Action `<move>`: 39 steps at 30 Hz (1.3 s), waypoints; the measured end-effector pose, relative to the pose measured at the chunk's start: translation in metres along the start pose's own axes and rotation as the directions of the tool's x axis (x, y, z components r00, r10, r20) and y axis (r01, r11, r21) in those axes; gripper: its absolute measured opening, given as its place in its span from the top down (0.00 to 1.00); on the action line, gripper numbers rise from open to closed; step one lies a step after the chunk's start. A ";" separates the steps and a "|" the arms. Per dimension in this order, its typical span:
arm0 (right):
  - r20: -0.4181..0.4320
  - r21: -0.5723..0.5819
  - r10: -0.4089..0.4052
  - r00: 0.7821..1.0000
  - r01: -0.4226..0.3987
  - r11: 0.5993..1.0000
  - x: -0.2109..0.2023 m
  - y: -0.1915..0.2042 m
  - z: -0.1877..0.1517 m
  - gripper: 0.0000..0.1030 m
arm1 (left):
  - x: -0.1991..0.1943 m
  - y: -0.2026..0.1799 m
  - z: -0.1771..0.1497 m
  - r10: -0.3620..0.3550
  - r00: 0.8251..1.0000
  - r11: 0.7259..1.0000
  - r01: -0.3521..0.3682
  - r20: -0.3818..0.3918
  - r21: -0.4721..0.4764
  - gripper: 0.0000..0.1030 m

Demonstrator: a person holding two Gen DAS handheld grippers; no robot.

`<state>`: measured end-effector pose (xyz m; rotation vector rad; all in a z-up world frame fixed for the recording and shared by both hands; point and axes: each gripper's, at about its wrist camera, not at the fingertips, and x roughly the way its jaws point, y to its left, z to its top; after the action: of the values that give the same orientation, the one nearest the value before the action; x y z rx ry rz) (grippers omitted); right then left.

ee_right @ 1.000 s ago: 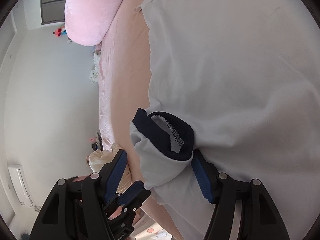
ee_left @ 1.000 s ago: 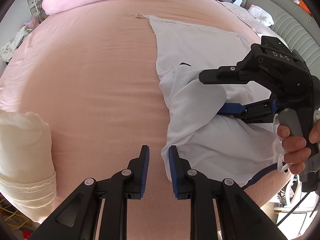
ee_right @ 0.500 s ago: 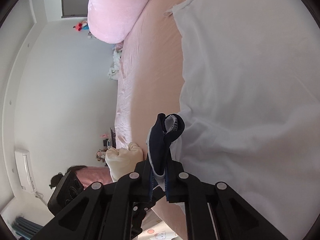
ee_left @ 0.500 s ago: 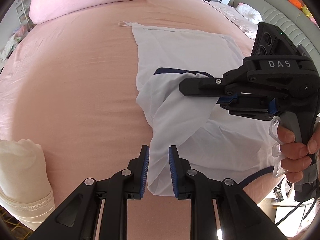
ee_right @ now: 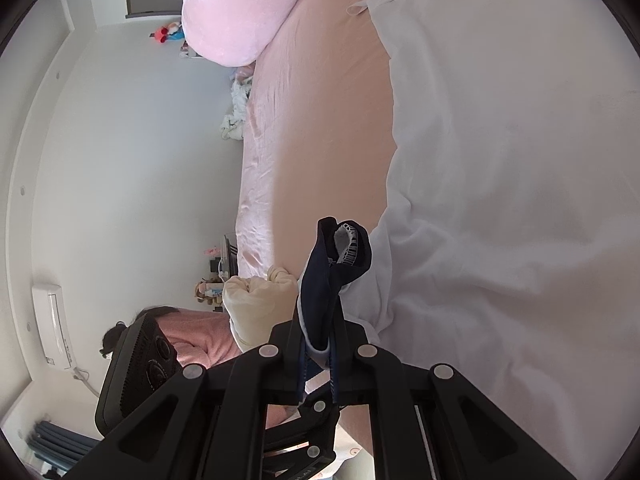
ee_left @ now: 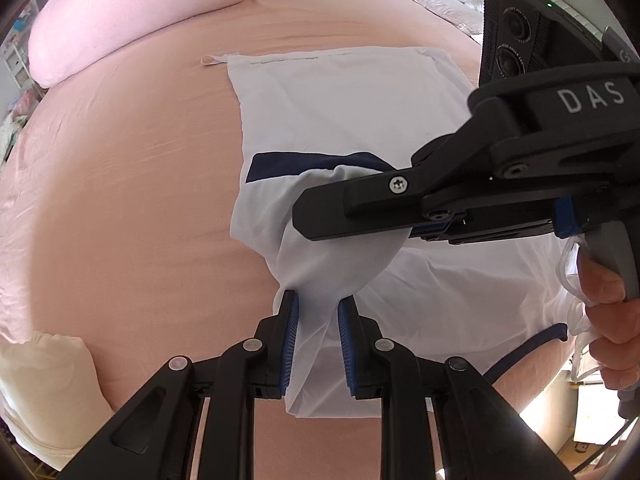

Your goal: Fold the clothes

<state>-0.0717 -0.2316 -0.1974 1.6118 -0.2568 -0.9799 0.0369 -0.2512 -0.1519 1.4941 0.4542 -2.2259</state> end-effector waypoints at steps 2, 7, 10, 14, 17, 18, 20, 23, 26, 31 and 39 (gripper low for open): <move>-0.007 -0.008 0.011 1.000 -0.011 1.000 -0.003 0.001 -0.002 0.94 | 0.002 0.001 0.001 -0.014 1.000 1.000 0.014 -0.003 -0.005 0.83; -0.020 0.010 0.043 0.999 -0.042 0.999 -0.001 0.002 -0.003 0.94 | -0.001 0.010 0.000 0.012 1.000 0.999 -0.011 0.022 -0.048 0.83; -0.024 0.041 0.076 0.997 -0.075 0.996 0.000 0.002 -0.003 0.94 | 0.000 0.014 -0.002 -0.043 0.998 0.993 0.048 0.045 -0.107 0.83; -0.020 0.051 0.090 0.996 -0.089 0.995 0.002 0.004 -0.002 0.94 | 0.001 0.021 -0.006 -0.099 0.990 0.975 0.116 0.095 -0.188 0.83; -0.012 0.079 0.113 0.994 -0.112 0.991 -0.002 -0.001 -0.003 0.93 | 0.000 0.026 -0.008 -0.135 0.985 0.957 0.158 0.110 -0.245 0.83; -0.012 0.090 0.122 0.992 -0.121 0.989 -0.003 -0.003 -0.003 0.93 | -0.003 0.024 -0.008 -0.121 0.985 0.960 0.147 0.122 -0.238 0.83; -0.018 0.130 0.164 0.986 -0.161 0.978 0.000 -0.006 -0.002 0.93 | -0.008 0.016 -0.007 -0.035 0.989 0.977 0.065 0.146 -0.202 0.83; -0.029 0.166 0.210 0.977 -0.202 0.965 0.007 -0.006 -0.003 0.93 | -0.003 0.010 -0.002 0.050 0.988 0.984 -0.023 0.148 -0.179 0.76; -0.047 0.154 0.203 0.978 -0.194 0.969 0.010 -0.001 -0.003 0.94 | 0.012 0.011 -0.002 0.021 0.993 0.981 0.002 0.119 -0.196 0.56; -0.048 0.143 0.180 0.982 -0.172 0.975 0.012 0.001 -0.004 0.93 | 0.014 0.022 -0.010 -0.013 0.989 0.969 0.049 0.150 -0.242 0.55; -0.057 0.121 0.132 0.990 -0.124 0.985 0.012 0.001 -0.003 0.91 | 0.025 0.043 -0.011 -0.074 0.992 0.956 0.101 0.106 -0.277 0.56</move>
<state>-0.0624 -0.2372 -0.2022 1.7083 -0.3747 -0.8256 0.0590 -0.2875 -0.1809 1.2370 0.7849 -2.1775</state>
